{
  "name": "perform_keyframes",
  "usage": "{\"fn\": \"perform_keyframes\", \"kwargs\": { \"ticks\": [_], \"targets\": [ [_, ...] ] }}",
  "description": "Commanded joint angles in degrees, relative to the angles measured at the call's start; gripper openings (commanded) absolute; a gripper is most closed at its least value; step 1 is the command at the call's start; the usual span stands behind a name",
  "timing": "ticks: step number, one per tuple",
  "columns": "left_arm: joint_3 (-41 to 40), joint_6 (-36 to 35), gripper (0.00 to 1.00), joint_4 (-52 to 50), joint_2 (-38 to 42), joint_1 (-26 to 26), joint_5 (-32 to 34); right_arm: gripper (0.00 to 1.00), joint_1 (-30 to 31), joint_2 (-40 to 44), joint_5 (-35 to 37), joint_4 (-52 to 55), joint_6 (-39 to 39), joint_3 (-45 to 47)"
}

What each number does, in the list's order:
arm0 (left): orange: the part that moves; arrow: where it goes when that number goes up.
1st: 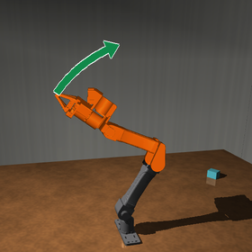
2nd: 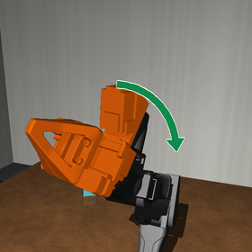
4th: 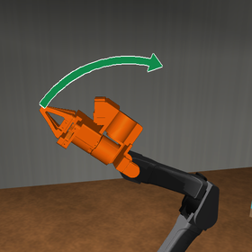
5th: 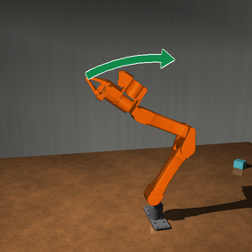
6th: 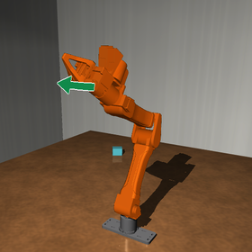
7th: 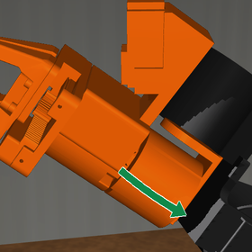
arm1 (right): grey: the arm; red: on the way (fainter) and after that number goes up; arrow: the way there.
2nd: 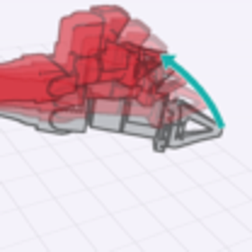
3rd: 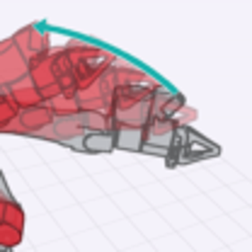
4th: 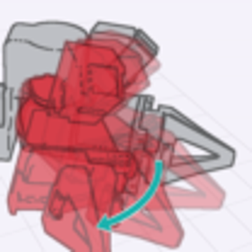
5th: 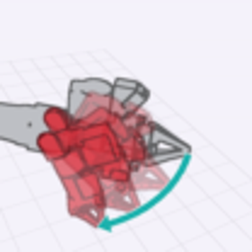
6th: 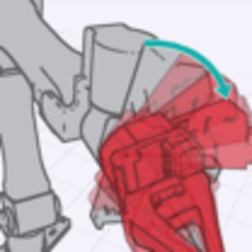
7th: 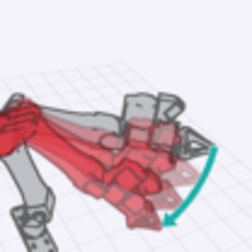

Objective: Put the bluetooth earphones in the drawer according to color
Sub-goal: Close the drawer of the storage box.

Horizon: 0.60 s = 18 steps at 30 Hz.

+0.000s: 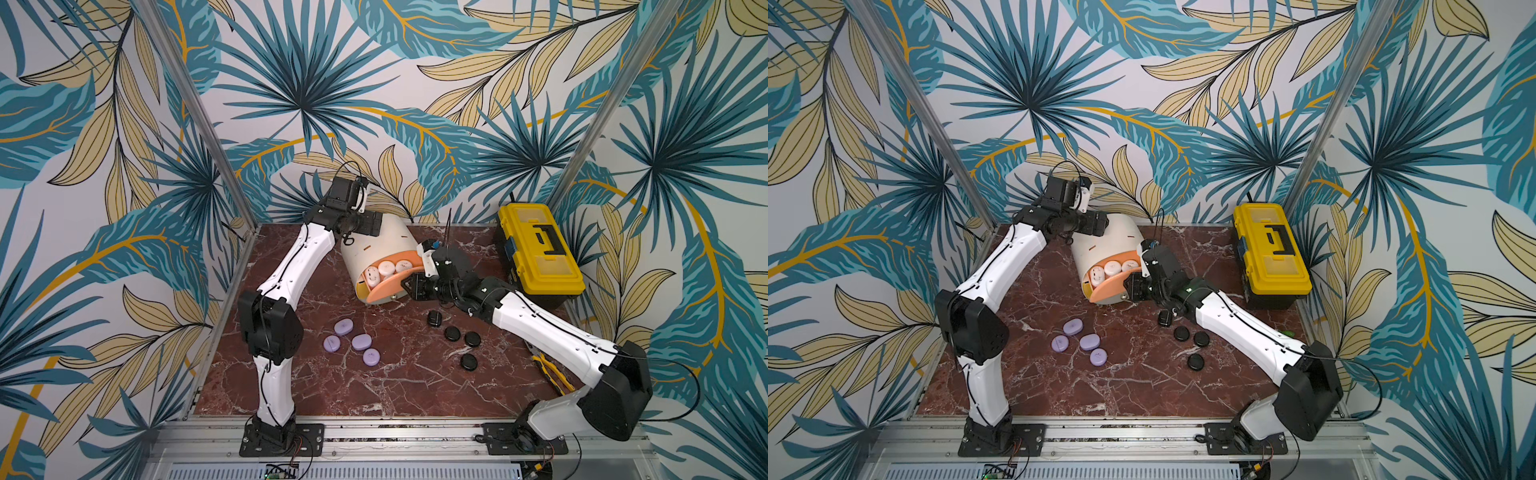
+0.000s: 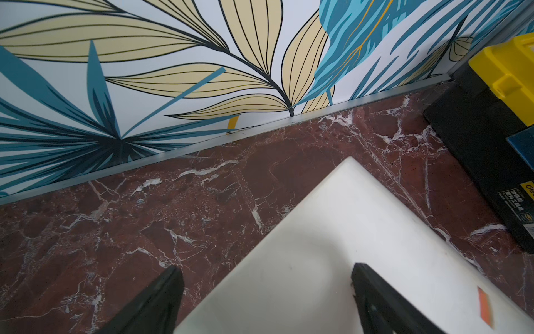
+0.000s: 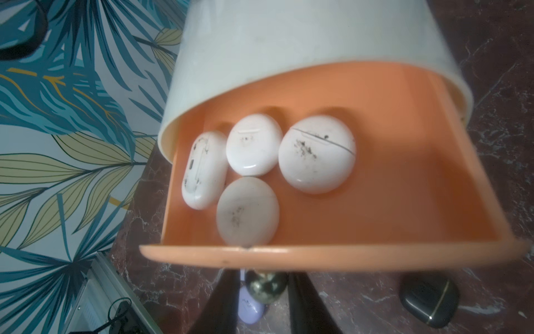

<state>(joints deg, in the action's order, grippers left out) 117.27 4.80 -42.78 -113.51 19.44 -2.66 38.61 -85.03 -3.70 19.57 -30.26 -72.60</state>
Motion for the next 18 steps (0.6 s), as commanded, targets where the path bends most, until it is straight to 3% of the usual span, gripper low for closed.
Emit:
{"fn": "perform_keyframes", "kwargs": {
  "ticks": [1, 18],
  "targets": [
    [-2.7, -1.8, 0.95, -4.3, -2.5, 0.1, 0.4, 0.33, -0.1, -2.3, 1.5, -1.4, 1.3, -2.9],
    [-6.4, -1.5, 0.93, -3.2, -2.3, 0.2, -1.8, 0.32, -1.5, -12.0, 2.9, -11.6, 0.8, -9.4]
  ]
}}
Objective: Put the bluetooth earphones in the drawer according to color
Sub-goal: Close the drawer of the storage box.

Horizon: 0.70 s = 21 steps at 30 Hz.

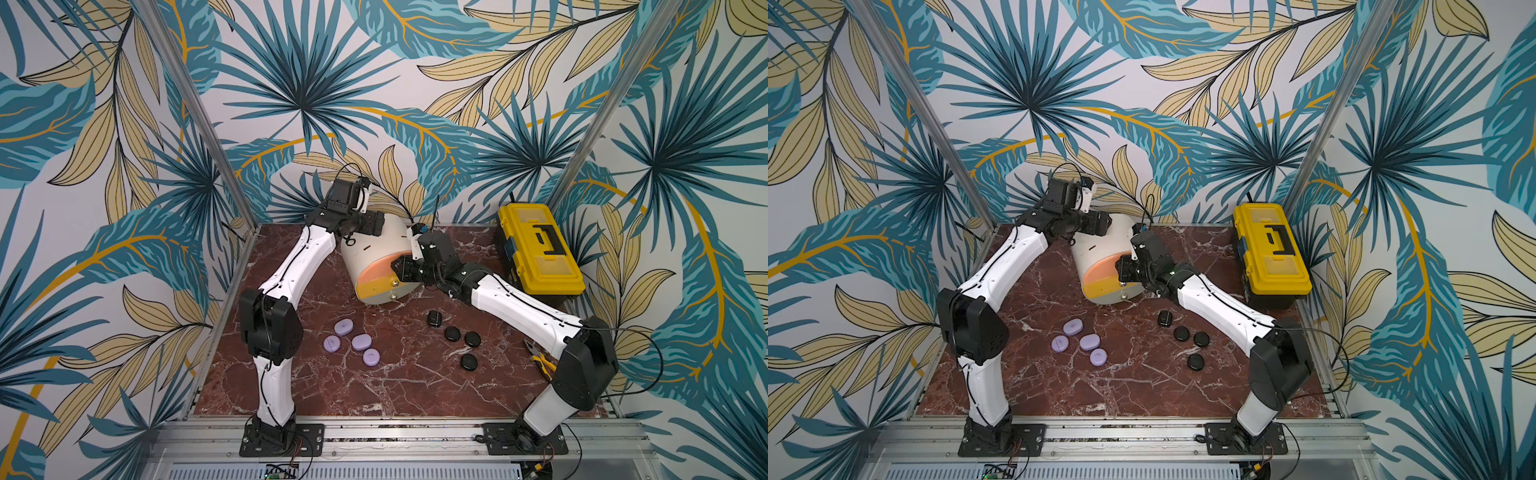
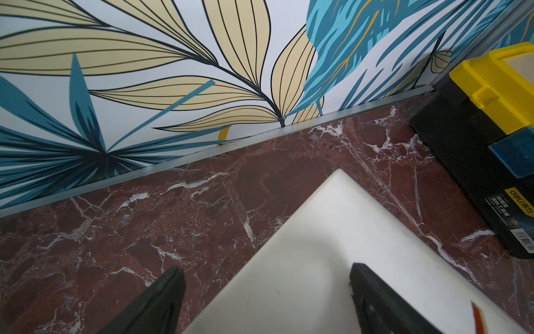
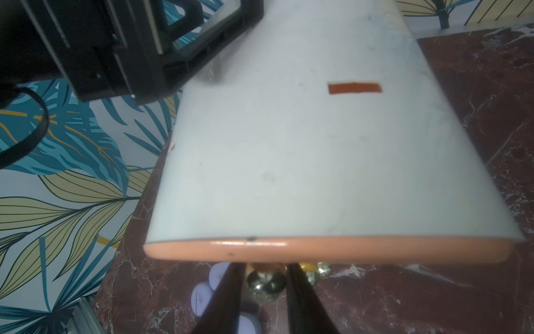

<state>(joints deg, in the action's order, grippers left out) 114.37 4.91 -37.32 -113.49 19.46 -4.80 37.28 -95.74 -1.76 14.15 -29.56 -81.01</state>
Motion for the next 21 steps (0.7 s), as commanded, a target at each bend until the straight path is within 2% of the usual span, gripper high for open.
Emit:
{"fn": "perform_keyframes", "kwargs": {
  "ticks": [1, 5, 8, 14, 18, 21],
  "targets": [
    [-3.4, -1.7, 0.93, -8.6, -2.3, 0.2, 0.3, 0.32, -0.2, -1.7, 0.7, -6.8, 0.0, -1.1],
    [-3.4, -1.9, 0.93, -8.9, -2.2, 0.2, 0.0, 0.33, -0.3, -0.6, -0.4, -7.8, -0.8, 0.3],
    [-3.4, -1.8, 0.93, -8.9, -1.6, 0.2, 0.1, 0.33, -0.3, 2.8, -0.3, -9.7, -1.4, 4.7],
    [-3.4, -0.9, 0.94, -8.6, 1.5, 0.2, 0.2, 0.44, -0.2, 9.0, 0.8, -16.0, -2.3, 16.5],
    [-4.7, 0.3, 0.96, -8.3, 5.1, 0.2, 0.1, 0.49, -1.1, 8.3, -0.3, -20.4, -3.9, 20.6],
    [-9.9, 1.7, 0.98, -5.6, 9.7, 0.2, -0.6, 0.5, -2.6, 6.6, -2.8, -24.8, -6.3, 22.4]
  ]
}}
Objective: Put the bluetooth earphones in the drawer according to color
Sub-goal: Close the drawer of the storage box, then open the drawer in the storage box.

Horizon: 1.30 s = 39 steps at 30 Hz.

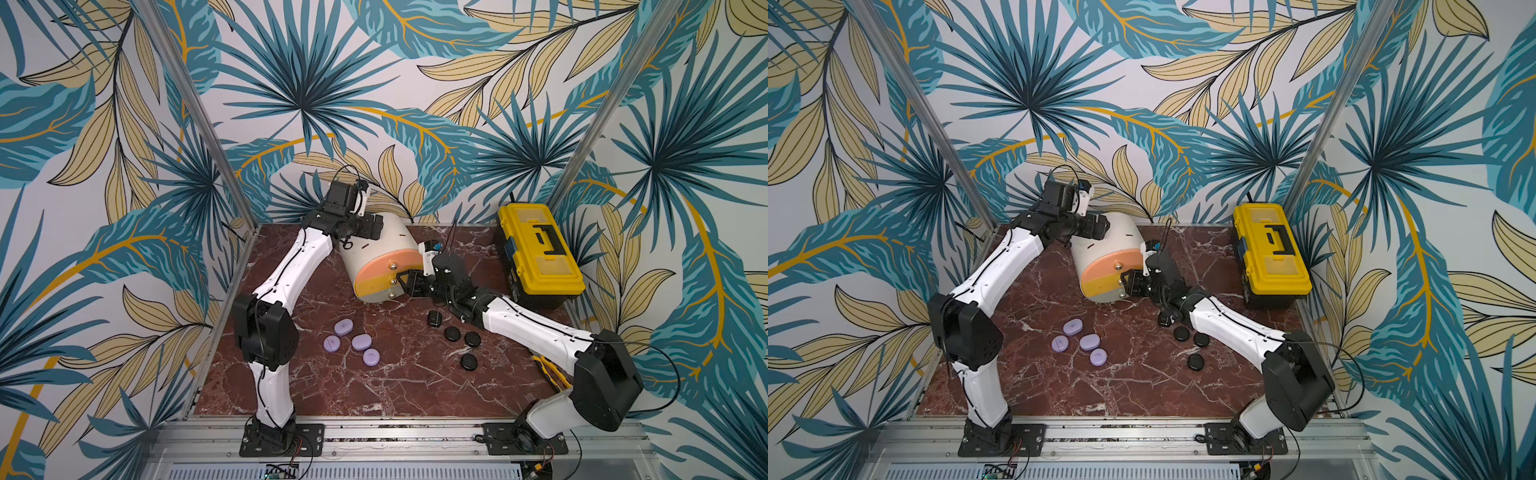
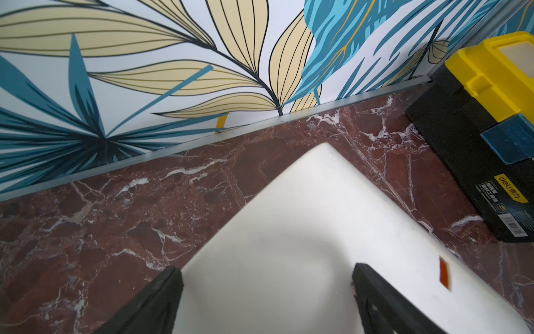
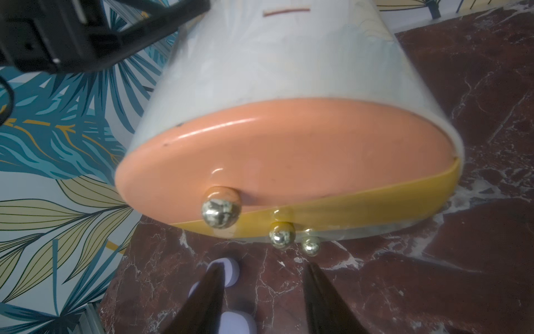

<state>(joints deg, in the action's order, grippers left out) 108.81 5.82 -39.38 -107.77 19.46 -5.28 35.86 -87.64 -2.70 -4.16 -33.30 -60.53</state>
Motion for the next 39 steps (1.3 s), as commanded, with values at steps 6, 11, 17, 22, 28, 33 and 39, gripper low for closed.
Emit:
{"fn": "perform_keyframes", "kwargs": {
  "ticks": [6, 11, 17, 22, 28, 33, 39],
  "targets": [
    [-17.7, 4.5, 1.0, 3.9, 14.0, 0.5, -3.2, 0.51, -1.9, -5.1, -4.9, -12.3, -5.9, 2.6],
    [-26.2, 4.8, 1.0, 7.3, 19.5, 3.7, -1.3, 0.51, -1.9, -8.2, -6.4, -15.1, -8.2, 2.0],
    [-29.5, 3.3, 1.0, 7.3, 20.3, 6.0, 4.3, 0.5, -2.0, -9.7, -5.9, -17.2, -9.7, 2.7],
    [-28.9, 2.7, 1.0, 5.7, 18.2, 6.1, 5.5, 0.47, -1.9, -11.4, -6.3, -19.0, -10.9, 2.6],
    [-28.9, 2.3, 1.0, 4.9, 17.1, 6.2, 6.8, 0.43, -1.9, -12.4, -6.8, -20.1, -11.8, 2.9],
    [-29.1, 1.7, 1.0, 4.4, 17.9, 6.2, 10.4, 0.41, -1.9, -12.6, -6.5, -20.1, -11.9, 2.7],
    [-30.3, 1.5, 1.0, 5.7, 19.8, 6.3, 11.1, 0.41, -1.9, -12.9, -6.1, -19.7, -11.9, 2.5]
  ]
}}
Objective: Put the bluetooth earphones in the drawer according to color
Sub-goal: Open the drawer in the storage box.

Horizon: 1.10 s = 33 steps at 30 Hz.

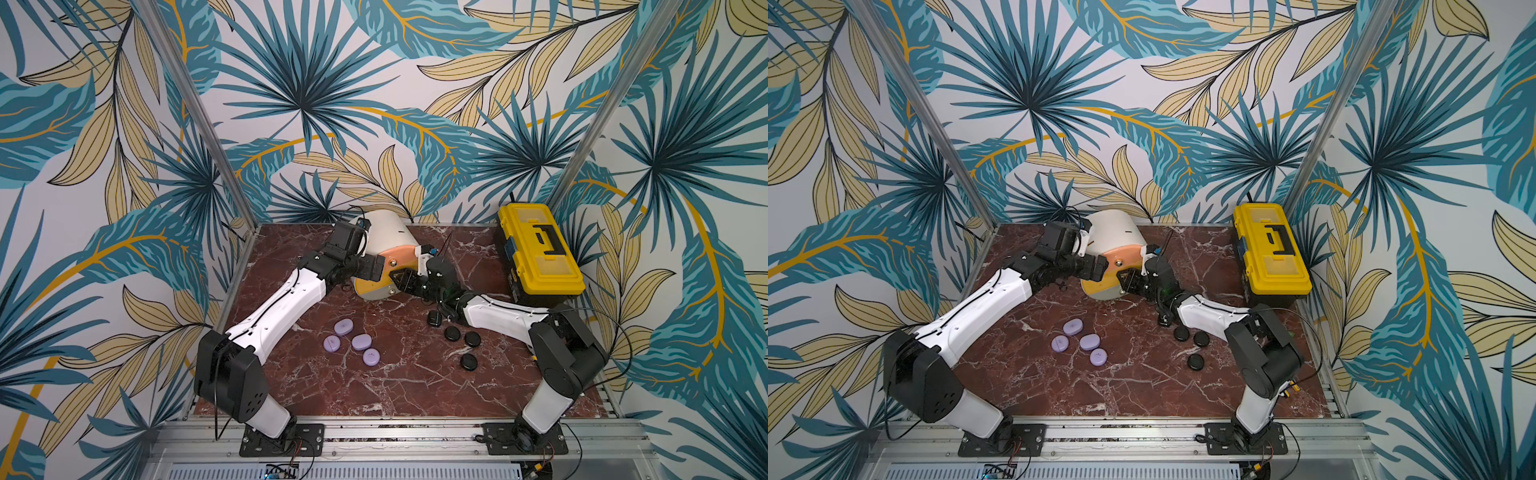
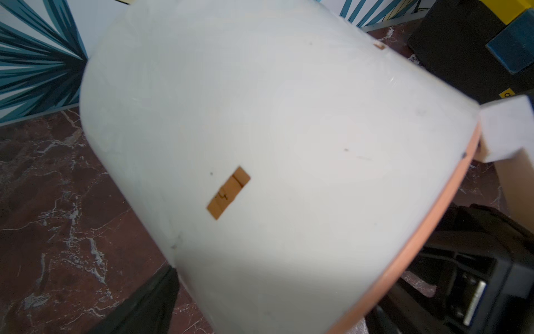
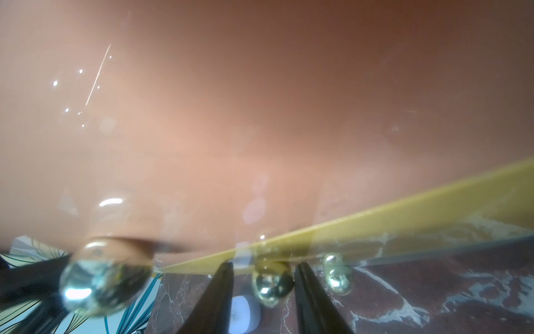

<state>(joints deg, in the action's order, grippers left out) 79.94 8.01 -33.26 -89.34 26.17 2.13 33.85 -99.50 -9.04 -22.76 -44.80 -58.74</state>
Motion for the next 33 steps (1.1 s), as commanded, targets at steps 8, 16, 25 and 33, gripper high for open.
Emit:
{"fn": "perform_keyframes", "kwargs": {
  "ticks": [8, 16, 25, 33],
  "targets": [
    [-1.3, -0.7, 1.0, -0.3, 0.4, -0.5, 3.6, 0.43, 0.3, -1.8, 0.2, -0.6, -0.6, 0.3],
    [-1.0, -0.9, 1.0, -0.3, 0.0, -0.5, 3.5, 0.41, 0.5, -1.9, 1.3, 0.8, -0.6, -0.2],
    [-1.2, -0.9, 1.0, -0.4, 0.0, -0.5, 3.3, 0.41, 0.8, -1.7, 3.8, 4.1, -0.6, -0.8],
    [-1.2, -1.0, 1.0, -0.3, 0.2, -0.5, 3.1, 0.4, 1.4, -2.6, 3.1, 3.8, -0.8, -2.3]
  ]
}}
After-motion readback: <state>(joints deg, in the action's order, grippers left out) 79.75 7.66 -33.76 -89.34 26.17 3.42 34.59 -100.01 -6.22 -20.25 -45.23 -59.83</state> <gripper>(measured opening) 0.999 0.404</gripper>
